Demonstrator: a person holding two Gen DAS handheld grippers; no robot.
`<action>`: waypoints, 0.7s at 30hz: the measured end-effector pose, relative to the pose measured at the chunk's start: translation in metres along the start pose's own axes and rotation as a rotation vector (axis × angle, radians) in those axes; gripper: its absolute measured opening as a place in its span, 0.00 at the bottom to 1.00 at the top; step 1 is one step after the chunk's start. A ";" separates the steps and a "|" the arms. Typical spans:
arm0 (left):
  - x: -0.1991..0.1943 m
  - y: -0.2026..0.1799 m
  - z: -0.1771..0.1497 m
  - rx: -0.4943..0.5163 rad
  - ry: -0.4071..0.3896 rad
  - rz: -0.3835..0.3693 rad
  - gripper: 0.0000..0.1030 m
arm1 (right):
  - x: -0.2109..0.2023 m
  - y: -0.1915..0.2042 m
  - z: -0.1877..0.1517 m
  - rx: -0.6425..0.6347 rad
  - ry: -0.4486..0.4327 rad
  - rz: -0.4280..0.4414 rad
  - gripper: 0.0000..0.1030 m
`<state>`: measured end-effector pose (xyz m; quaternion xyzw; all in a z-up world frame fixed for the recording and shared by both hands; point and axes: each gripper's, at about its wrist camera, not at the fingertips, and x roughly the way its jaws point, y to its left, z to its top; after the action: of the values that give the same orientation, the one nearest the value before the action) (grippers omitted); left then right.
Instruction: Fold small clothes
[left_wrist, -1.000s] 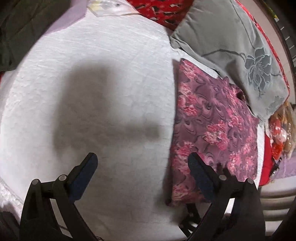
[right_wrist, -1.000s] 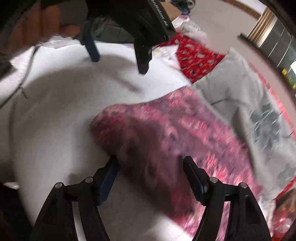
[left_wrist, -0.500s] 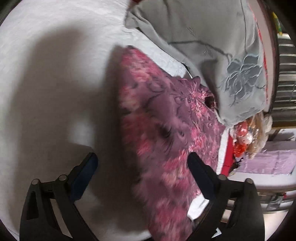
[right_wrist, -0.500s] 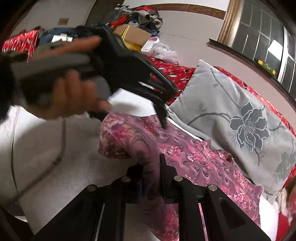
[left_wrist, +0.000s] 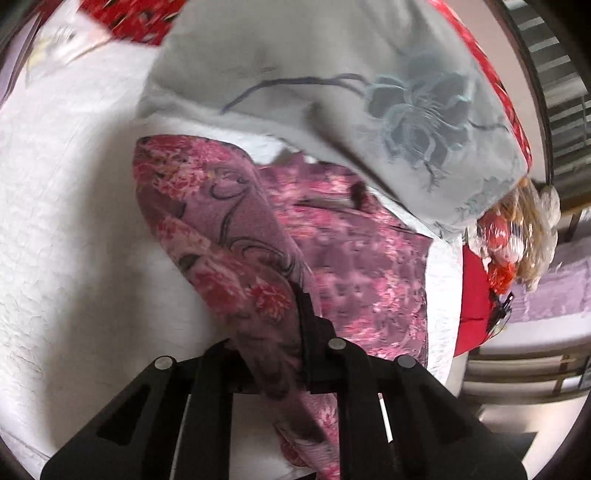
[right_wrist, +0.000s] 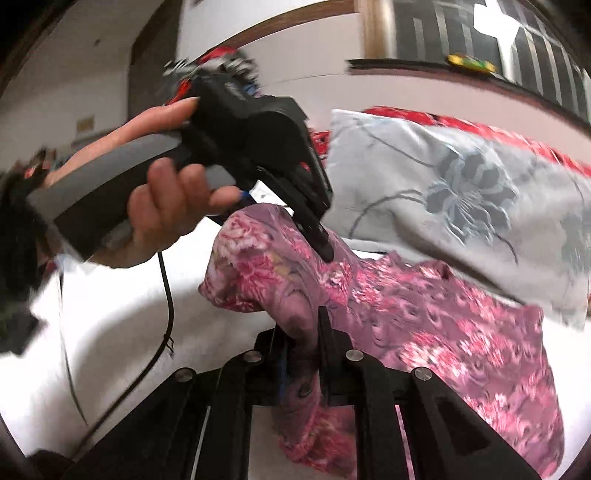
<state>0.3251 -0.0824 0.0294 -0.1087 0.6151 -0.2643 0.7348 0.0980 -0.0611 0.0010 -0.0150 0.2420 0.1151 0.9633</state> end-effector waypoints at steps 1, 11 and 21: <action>0.000 -0.013 -0.001 0.018 -0.007 0.005 0.11 | -0.006 -0.009 0.000 0.037 -0.005 0.002 0.12; 0.034 -0.115 -0.012 0.146 0.007 0.028 0.11 | -0.049 -0.099 -0.025 0.403 -0.024 0.030 0.09; 0.110 -0.199 -0.027 0.223 0.089 0.022 0.14 | -0.088 -0.186 -0.075 0.741 -0.050 0.020 0.09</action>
<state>0.2602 -0.3013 0.0270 -0.0079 0.6150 -0.3274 0.7173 0.0307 -0.2669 -0.0293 0.3399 0.2440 0.0294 0.9078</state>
